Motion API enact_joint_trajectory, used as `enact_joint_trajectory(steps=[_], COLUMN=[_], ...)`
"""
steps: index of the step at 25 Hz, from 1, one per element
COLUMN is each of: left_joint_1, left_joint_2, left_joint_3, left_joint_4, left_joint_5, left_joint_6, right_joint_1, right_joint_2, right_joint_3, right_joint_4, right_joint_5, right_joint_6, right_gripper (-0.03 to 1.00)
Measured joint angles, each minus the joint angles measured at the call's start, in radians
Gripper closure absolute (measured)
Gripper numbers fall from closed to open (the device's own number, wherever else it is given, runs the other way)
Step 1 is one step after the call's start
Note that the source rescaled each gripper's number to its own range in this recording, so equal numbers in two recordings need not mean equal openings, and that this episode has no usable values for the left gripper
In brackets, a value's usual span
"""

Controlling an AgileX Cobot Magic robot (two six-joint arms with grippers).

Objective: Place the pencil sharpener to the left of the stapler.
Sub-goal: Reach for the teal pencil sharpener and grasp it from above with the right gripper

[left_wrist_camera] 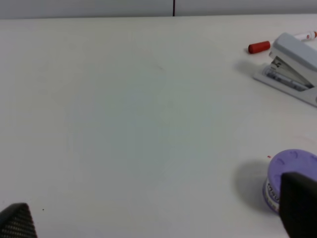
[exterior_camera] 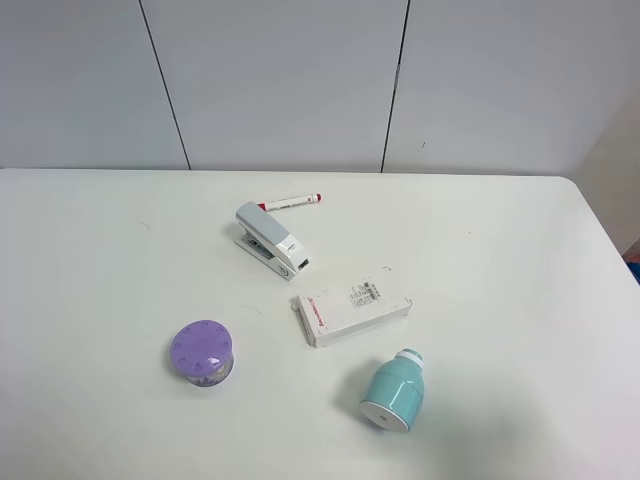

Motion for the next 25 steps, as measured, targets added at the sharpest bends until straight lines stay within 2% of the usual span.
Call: enact_joint_trajectory(steps=[15,19,21,25], left_joint_1=[0.0,0.0,0.0,0.0], left_joint_2=[0.0,0.0,0.0,0.0], left_joint_3=[0.0,0.0,0.0,0.0], left_joint_4=[0.0,0.0,0.0,0.0], left_joint_5=[0.0,0.0,0.0,0.0], left_joint_6=[0.0,0.0,0.0,0.0], right_joint_1=[0.0,0.006,0.039,0.134], right_joint_2=[0.037,0.201,0.312,0.574], right_joint_3=[0.0,-0.034,-0.086,-0.18], right_joint_4=[0.0,0.001,0.02,0.102], right_joint_5=[0.0,-0.035,-0.061,-0.058], right_joint_6=[-0.012,-0.098,-0.152,-0.239], right_gripper=[-0.03,-0.03,-0.03,-0.03])
